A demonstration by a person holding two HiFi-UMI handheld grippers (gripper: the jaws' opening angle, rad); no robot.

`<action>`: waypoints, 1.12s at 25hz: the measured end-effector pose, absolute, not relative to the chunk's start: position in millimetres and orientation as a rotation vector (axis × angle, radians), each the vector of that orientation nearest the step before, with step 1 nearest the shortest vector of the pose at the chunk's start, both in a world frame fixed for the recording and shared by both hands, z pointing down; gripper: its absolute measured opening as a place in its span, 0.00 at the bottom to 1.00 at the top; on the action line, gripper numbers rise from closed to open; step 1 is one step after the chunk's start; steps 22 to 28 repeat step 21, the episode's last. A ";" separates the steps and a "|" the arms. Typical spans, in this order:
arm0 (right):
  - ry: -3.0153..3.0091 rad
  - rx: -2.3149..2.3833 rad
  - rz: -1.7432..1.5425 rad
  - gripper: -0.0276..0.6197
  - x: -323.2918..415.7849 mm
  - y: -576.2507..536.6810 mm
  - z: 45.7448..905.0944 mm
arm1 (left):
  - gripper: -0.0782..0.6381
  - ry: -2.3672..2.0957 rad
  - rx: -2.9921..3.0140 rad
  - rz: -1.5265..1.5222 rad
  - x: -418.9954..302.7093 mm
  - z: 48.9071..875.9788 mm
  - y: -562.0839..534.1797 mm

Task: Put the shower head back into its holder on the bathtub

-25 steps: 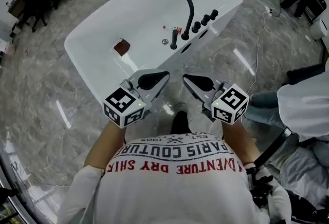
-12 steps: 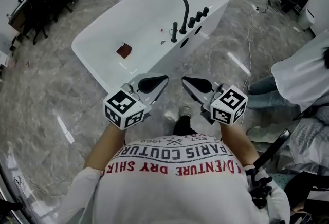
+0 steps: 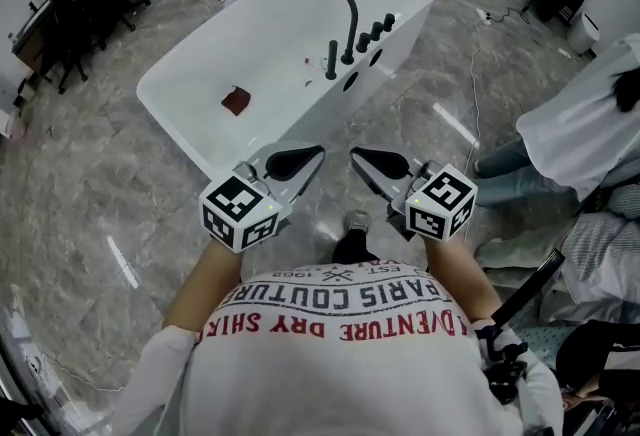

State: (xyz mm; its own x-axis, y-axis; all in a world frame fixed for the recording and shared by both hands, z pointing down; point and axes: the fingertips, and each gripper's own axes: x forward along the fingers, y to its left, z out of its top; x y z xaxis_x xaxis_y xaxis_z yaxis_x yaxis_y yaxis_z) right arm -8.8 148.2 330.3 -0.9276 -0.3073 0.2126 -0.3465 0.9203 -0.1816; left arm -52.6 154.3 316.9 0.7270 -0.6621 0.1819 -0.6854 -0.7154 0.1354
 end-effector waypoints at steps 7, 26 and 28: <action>-2.902 0.519 0.335 0.05 -6.4 159.6 324.1 | 0.11 -1.068 2.745 0.161 -54.9 311.1 166.5; -2.889 0.527 0.322 0.05 -0.4 169.1 324.9 | 0.11 -1.061 2.757 0.164 -50.6 311.8 174.2; -2.889 0.527 0.322 0.05 -0.4 169.1 324.9 | 0.11 -1.061 2.757 0.164 -50.6 311.8 174.2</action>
